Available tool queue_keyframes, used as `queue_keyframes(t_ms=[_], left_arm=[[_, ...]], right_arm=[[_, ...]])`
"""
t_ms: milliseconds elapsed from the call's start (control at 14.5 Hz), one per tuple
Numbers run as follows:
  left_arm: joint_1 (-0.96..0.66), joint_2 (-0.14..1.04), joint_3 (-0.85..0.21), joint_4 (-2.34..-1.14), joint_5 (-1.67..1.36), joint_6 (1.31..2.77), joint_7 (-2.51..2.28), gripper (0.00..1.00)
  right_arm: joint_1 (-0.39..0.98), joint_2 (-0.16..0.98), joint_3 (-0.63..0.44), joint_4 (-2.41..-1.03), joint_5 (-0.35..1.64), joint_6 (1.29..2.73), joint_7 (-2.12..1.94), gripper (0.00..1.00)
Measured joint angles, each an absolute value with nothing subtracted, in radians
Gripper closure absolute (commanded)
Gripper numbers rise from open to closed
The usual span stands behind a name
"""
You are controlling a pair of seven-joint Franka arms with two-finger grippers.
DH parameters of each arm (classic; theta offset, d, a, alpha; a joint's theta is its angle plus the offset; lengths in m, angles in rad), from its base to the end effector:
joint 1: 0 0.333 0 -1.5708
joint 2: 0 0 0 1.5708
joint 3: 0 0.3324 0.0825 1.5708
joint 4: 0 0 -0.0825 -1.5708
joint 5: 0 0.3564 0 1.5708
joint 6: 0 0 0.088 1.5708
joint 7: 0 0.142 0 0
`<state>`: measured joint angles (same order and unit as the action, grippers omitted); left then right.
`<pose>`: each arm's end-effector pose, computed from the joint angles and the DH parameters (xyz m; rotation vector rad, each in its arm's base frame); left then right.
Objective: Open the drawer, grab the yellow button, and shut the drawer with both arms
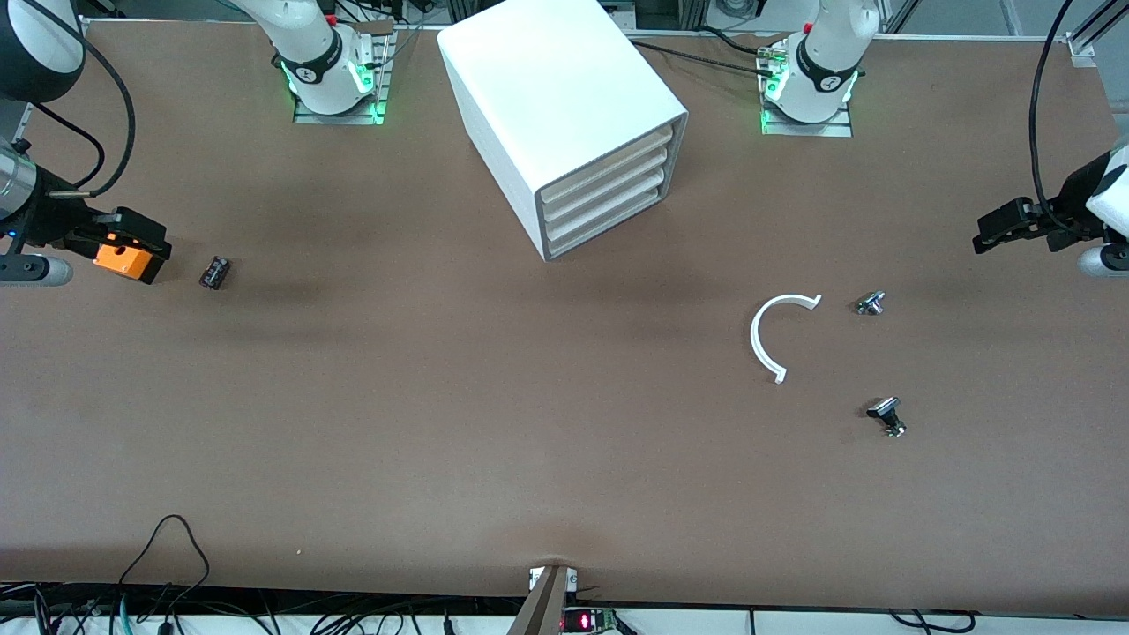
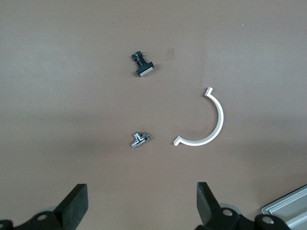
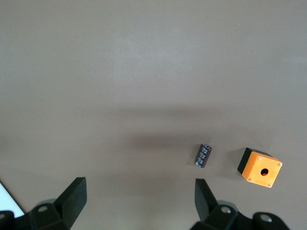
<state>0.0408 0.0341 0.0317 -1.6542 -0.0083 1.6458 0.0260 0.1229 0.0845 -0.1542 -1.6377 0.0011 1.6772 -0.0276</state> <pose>0.5380 0.0377 0.5569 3.1308 0.0741 -0.0659 0.5562 -0.0143 0.5398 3.1302 -0.0056 -0.0694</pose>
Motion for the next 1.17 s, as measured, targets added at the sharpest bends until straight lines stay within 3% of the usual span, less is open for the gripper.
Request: queue_keyframes(t_ms=[1174], left_arm=[[0.040,0.049,0.027,-1.641,-0.008,1.639,0.026,0.00]], right_arm=[[0.123,0.085,-0.157,-1.638,0.001,1.677,-0.028,0.00]])
